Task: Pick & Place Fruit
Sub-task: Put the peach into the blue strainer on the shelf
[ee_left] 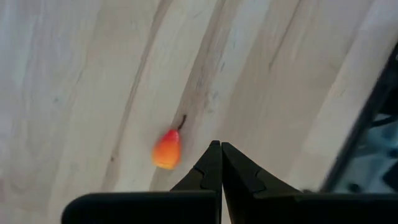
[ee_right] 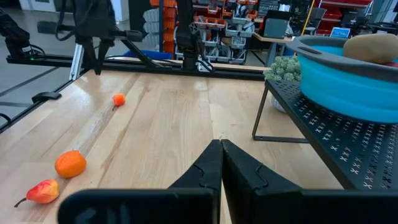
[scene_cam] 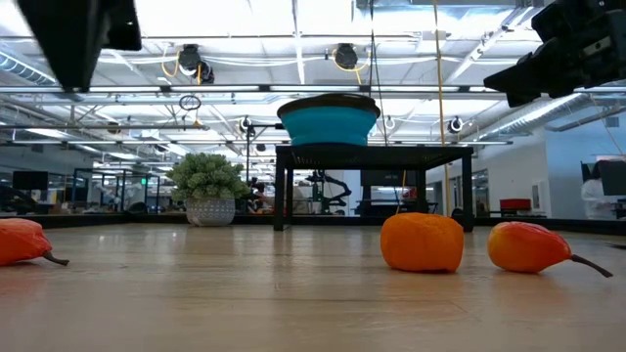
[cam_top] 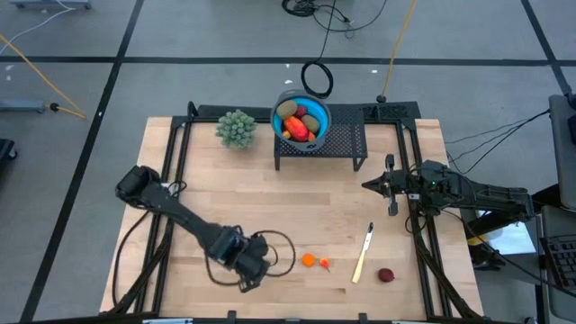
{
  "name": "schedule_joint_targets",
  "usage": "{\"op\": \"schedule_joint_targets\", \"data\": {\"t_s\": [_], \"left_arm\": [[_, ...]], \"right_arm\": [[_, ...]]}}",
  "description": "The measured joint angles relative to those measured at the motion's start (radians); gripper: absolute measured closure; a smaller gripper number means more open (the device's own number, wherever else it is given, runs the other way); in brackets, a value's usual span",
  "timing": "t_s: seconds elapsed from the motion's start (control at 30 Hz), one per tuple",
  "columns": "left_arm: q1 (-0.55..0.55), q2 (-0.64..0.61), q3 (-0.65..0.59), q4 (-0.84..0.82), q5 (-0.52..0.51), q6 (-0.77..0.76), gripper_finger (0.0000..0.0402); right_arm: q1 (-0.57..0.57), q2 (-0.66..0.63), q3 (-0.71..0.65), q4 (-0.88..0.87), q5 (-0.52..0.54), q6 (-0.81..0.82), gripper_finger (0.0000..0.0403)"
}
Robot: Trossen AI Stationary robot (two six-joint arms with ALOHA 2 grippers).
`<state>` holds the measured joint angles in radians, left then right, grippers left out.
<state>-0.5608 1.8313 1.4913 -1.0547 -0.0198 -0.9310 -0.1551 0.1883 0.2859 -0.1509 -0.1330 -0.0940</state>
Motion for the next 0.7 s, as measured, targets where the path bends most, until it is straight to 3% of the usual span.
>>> {"op": "schedule_joint_targets", "data": {"t_s": [0.4,0.7], "left_arm": [[-0.056,0.0,-0.145,-0.01,-0.03,0.151,0.036],[-0.047,-0.001,-0.179,0.024,-0.028,0.153,0.0262]], "right_arm": [[0.0,0.0,0.0,0.0,0.0,0.0,0.0403],[0.0,0.0,0.0,0.0,0.0,0.0,0.0403]]}}
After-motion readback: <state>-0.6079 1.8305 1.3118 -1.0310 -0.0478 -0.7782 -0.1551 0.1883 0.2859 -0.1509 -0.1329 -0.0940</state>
